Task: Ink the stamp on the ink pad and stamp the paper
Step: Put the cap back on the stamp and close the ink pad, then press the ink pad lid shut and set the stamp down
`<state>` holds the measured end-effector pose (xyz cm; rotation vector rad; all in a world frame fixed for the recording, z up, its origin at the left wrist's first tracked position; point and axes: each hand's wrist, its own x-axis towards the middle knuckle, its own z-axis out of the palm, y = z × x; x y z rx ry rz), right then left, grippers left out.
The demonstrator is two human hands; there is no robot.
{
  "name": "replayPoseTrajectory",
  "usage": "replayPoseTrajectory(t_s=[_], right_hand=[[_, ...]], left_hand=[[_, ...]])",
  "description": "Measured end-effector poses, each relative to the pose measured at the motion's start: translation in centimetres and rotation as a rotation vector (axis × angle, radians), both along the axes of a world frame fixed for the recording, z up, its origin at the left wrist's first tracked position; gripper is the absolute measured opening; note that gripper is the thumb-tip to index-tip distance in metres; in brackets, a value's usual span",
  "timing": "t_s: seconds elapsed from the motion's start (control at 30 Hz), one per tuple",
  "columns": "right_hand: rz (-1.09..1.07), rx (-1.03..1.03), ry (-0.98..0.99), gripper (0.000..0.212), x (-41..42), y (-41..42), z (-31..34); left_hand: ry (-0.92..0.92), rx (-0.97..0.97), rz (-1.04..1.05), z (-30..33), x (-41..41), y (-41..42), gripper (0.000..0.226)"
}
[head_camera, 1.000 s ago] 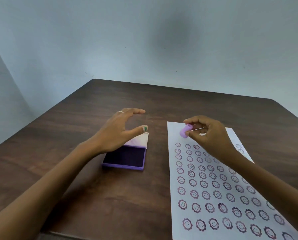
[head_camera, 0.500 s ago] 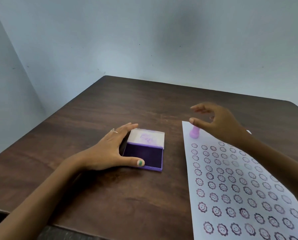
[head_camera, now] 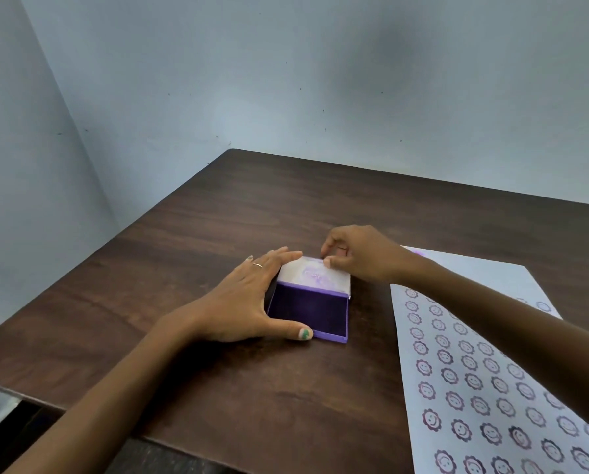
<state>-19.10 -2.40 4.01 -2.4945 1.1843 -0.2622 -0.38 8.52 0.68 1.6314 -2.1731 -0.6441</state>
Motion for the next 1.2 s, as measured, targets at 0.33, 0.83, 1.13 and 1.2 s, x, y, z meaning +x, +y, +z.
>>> replayPoseTrajectory(t_s=[0.33, 0.83, 1.13, 1.2], right_hand=[[-0.031, 0.109, -0.101, 0.005, -1.2, 0.5, 2.1], [0.037, 0.036, -0.246, 0.009, -1.9, 6.0, 2.8], [0.109, -0.242, -0.171, 0.014, -2.2, 8.8, -1.0], [0.113, -0.281, -0.165, 0.015, -2.2, 9.0, -1.4]], left_hand=[[0.015, 0.007, -0.002, -0.2, 0.1, -0.3, 0.119], [0.147, -0.023, 0.022, 0.1, -0.3, 0.0, 0.081], [0.093, -0.050, 0.050, -0.4, -0.2, -0.3, 0.082], [0.086, -0.051, 0.049, -0.4, -0.2, -0.3, 0.081]])
